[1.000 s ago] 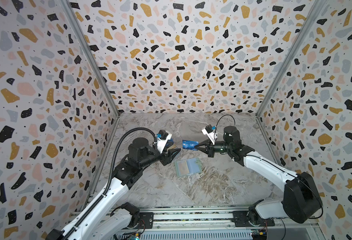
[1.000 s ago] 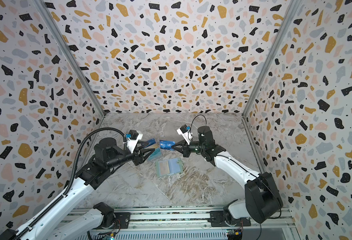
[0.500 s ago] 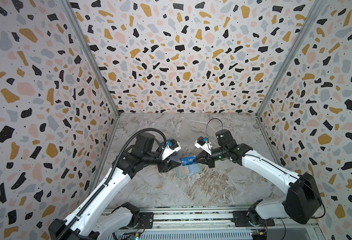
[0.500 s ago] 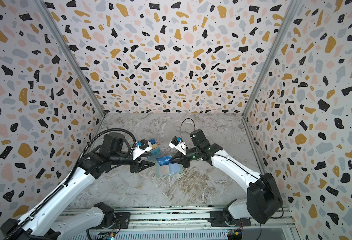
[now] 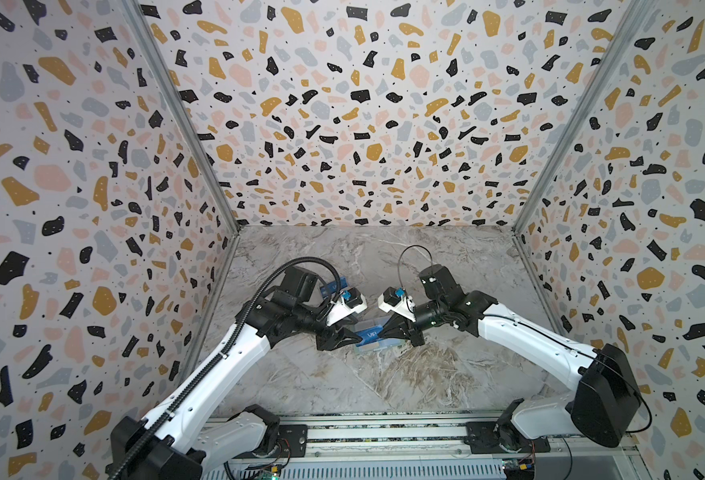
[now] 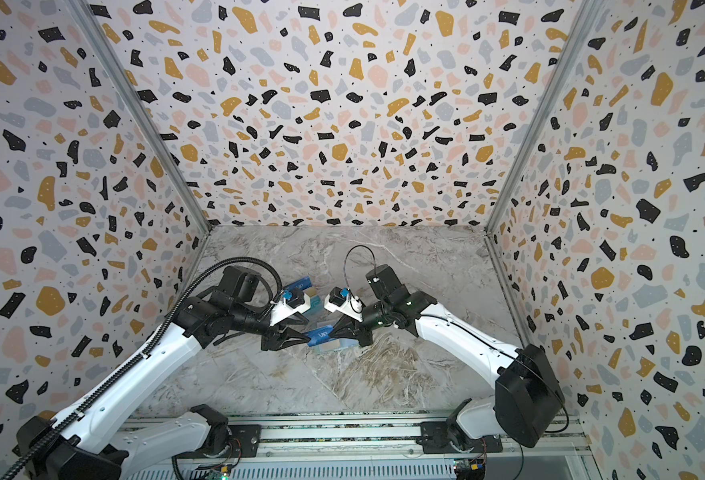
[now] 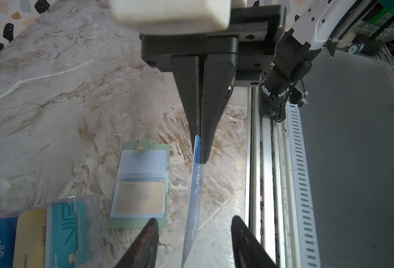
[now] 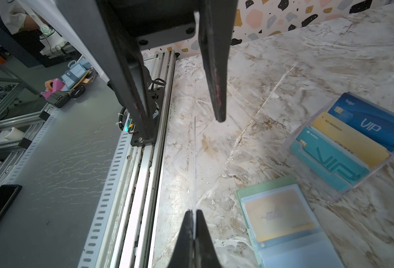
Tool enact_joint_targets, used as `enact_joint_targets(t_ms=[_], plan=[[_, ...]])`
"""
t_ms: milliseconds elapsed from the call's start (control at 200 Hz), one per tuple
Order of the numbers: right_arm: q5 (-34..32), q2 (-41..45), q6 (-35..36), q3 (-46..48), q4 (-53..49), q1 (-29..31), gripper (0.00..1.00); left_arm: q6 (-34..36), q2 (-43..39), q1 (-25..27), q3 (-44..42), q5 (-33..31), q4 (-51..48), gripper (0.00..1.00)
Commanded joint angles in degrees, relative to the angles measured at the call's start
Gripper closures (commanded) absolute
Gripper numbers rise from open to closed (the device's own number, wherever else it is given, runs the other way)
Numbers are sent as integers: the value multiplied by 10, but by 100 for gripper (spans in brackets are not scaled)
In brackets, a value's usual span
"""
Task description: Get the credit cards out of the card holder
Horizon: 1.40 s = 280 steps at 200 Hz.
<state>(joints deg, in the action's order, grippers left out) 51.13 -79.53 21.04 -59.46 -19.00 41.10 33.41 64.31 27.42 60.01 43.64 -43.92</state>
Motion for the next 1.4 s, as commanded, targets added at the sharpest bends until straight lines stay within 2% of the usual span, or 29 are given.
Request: enact_joint_targets(t_ms=[0, 526, 811, 1046, 1271, 1331, 1396], plan=[[-1, 2, 15, -26, 3, 6, 100, 27, 12, -3, 24, 27, -27, 51], [-7, -12, -6, -28, 42, 14, 100, 28, 50, -3, 35, 35, -39, 60], [-8, -16, -8, -28, 50, 16, 100, 19, 62, -3, 38, 39, -34, 76], [-11, -20, -9, -28, 50, 16, 100, 13, 61, -3, 31, 42, -19, 84], [-30, -19, -16, -27, 51, 16, 100, -24, 51, -3, 17, 25, 27, 96], [-40, -19, -20, -26, 51, 15, 94, -31, 49, -3, 15, 20, 34, 99], [-47, -17, -22, -27, 48, 15, 92, -39, 46, -3, 12, 9, 42, 100]])
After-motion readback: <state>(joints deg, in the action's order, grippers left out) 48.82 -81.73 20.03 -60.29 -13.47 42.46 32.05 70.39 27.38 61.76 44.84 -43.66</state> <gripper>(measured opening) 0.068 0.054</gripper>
